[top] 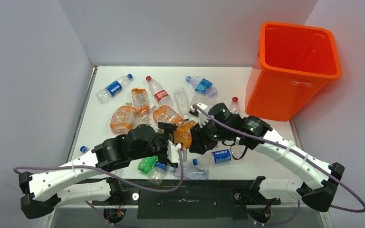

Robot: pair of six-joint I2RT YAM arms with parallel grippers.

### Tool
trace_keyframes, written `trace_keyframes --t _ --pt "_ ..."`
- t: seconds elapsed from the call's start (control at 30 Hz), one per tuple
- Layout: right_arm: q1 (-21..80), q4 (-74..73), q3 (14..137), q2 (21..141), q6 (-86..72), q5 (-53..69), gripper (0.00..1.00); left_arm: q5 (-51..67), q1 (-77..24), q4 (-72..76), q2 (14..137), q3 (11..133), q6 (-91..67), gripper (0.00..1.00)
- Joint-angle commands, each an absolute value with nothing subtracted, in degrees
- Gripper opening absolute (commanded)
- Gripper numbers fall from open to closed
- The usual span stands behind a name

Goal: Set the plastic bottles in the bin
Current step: Place the plastic bottle in the trash bin.

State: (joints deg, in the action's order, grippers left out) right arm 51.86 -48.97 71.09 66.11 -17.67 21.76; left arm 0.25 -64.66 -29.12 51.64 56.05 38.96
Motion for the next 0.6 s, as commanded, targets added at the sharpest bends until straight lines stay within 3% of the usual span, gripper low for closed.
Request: trace_keyframes --t 0.0,0.13,0.27,0.47,0.53,0.57 --pt "54.28 -51.01 75.17 66.59 -16.07 23.58 0.05 -5.81 -66.0 -28.89 52.93 60.61 47.87 0.96" --pt "55.77 -50.94 75.66 66.6 -16.34 22.77 0.05 -6.27 -66.01 -28.29 54.27 60.57 49.28 1.0" --pt "56.04 -50.44 75.83 66.27 -16.65 22.24 0.05 -5.77 -66.01 -29.34 55.51 60.28 49.11 0.86" --pt "56.16 -49.44 77.19 66.42 -16.83 22.45 0.05 -2.52 -66.18 -29.19 56.23 59.59 47.49 0.87" --pt "56.27 -49.16 77.42 66.62 -16.8 22.8 0.05 -2.4 -66.27 -28.73 56.46 59.39 47.17 0.79" --pt "56.44 -48.99 77.47 66.7 -16.87 22.92 0.05 -2.46 -66.27 -28.39 56.57 59.32 47.01 0.69"
